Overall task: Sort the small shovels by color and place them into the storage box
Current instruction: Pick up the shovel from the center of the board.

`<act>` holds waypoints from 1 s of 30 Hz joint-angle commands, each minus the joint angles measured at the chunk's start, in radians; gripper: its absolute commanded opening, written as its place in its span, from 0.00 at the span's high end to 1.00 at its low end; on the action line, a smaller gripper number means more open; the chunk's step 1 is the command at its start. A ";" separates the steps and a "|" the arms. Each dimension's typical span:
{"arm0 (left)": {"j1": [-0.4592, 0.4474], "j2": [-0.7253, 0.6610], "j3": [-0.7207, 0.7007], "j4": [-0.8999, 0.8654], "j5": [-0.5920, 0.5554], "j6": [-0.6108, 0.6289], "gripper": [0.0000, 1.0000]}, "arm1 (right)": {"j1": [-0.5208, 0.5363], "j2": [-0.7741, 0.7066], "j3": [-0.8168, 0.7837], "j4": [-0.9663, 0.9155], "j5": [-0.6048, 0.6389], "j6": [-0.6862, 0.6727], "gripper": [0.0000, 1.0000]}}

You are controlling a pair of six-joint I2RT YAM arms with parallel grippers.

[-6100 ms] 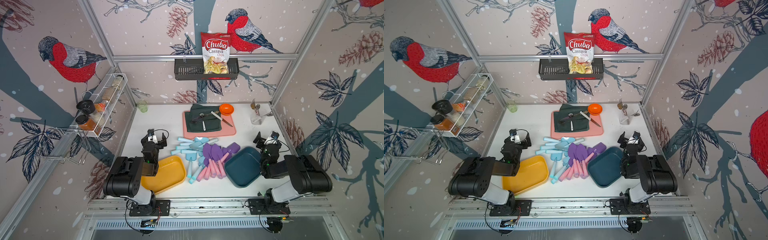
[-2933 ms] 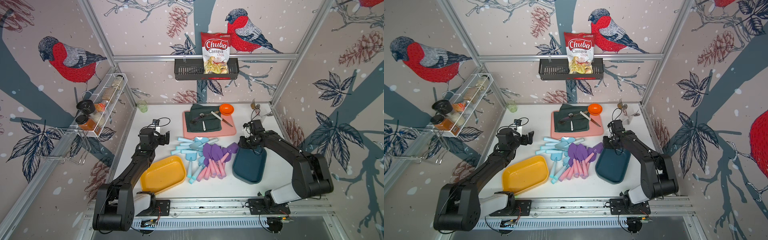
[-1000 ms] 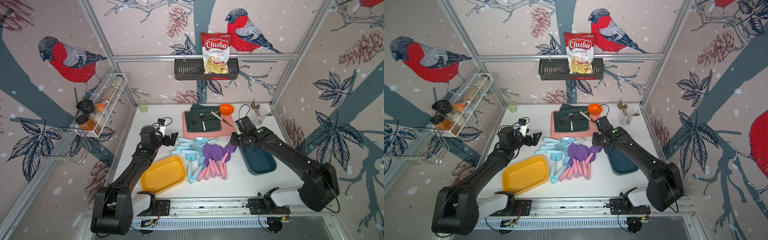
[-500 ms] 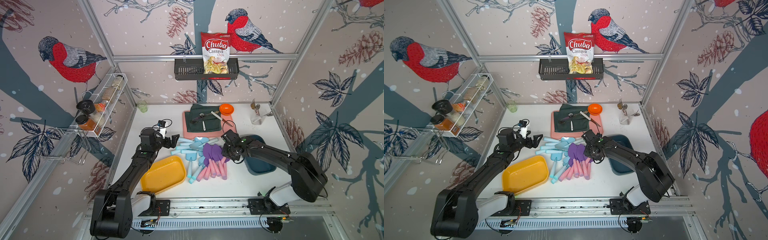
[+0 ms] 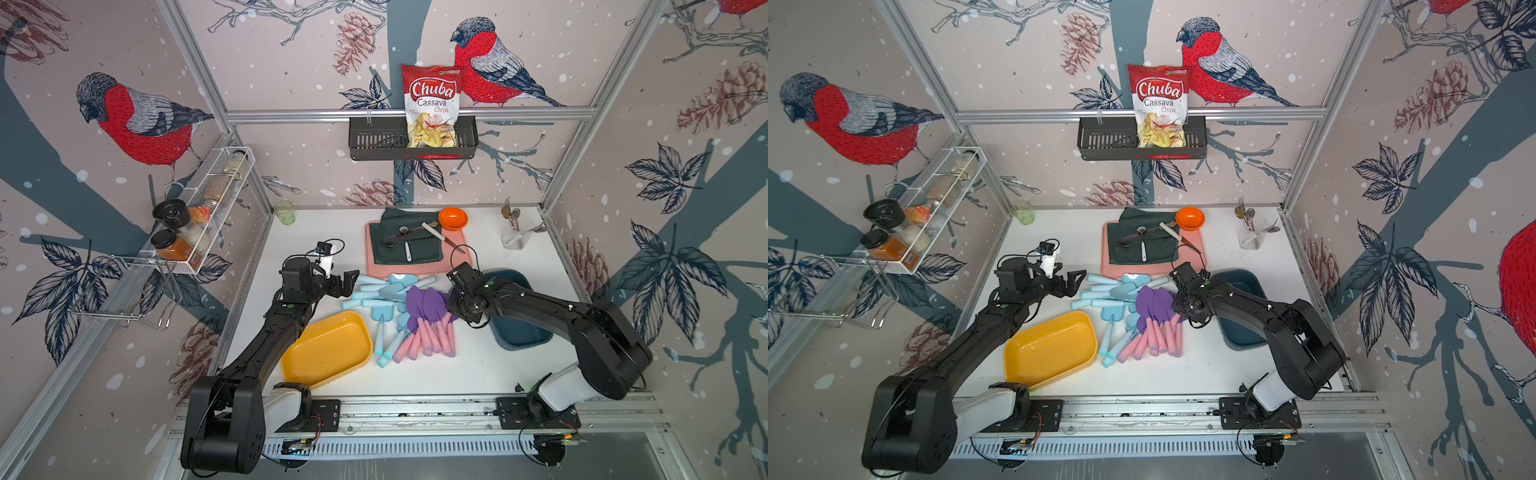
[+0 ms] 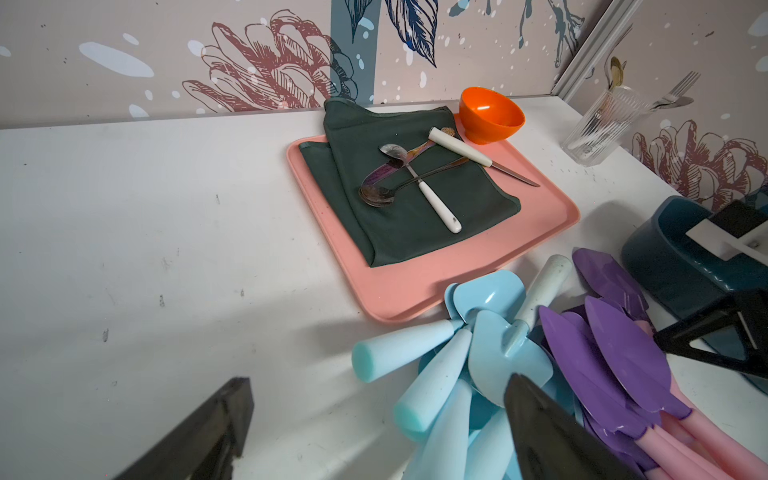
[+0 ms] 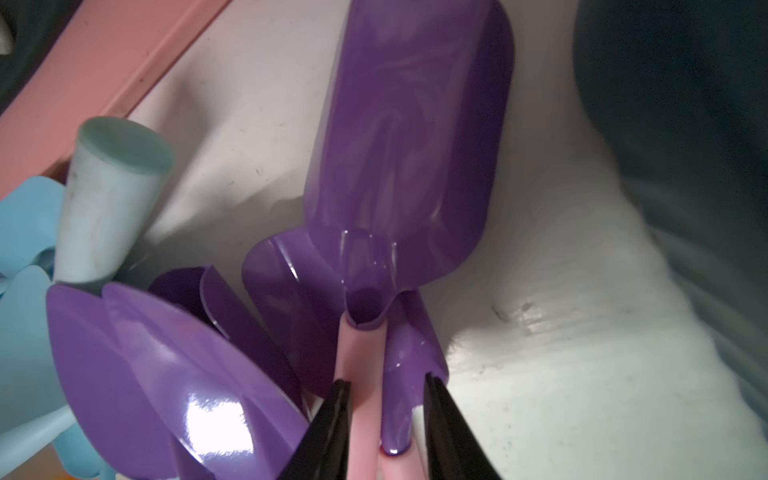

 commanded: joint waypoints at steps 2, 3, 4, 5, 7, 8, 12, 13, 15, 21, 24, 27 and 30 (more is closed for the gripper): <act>-0.001 0.004 0.008 0.036 0.016 0.002 0.02 | -0.012 0.008 -0.002 0.021 -0.010 -0.023 0.65; 0.000 0.005 0.009 0.036 0.016 0.003 0.02 | -0.013 0.008 -0.001 0.024 -0.010 -0.026 0.64; -0.001 0.006 0.009 0.037 0.015 0.005 0.02 | -0.015 0.010 0.001 0.025 -0.012 -0.028 0.64; 0.000 0.007 0.009 0.038 0.014 0.007 0.02 | -0.015 0.011 0.008 0.020 -0.011 -0.030 0.64; 0.000 0.008 0.010 0.037 0.013 0.008 0.02 | -0.012 0.012 0.029 0.001 -0.002 -0.039 0.64; -0.001 0.009 0.010 0.036 0.015 0.010 0.02 | -0.007 0.015 0.045 -0.015 0.008 -0.043 0.64; -0.001 0.015 0.012 0.044 0.018 0.008 0.02 | 0.005 0.028 0.088 -0.042 0.030 -0.066 0.65; -0.001 0.016 0.014 0.046 0.017 0.008 0.02 | 0.005 0.035 0.095 -0.044 0.032 -0.070 0.65; -0.001 0.016 0.014 0.047 0.015 0.010 0.02 | 0.004 0.048 0.104 -0.046 0.034 -0.079 0.65; -0.001 0.017 0.015 0.040 0.013 0.017 0.02 | -0.008 0.083 0.109 -0.058 0.032 -0.101 0.67; -0.001 0.019 0.015 0.042 0.015 0.017 0.02 | -0.016 0.095 0.105 -0.047 0.024 -0.113 0.68; -0.001 0.022 0.016 0.043 0.013 0.022 0.02 | -0.023 0.111 0.102 -0.036 0.016 -0.125 0.68; -0.001 0.027 0.020 0.041 0.013 0.030 0.02 | -0.030 0.125 0.098 -0.026 0.010 -0.137 0.69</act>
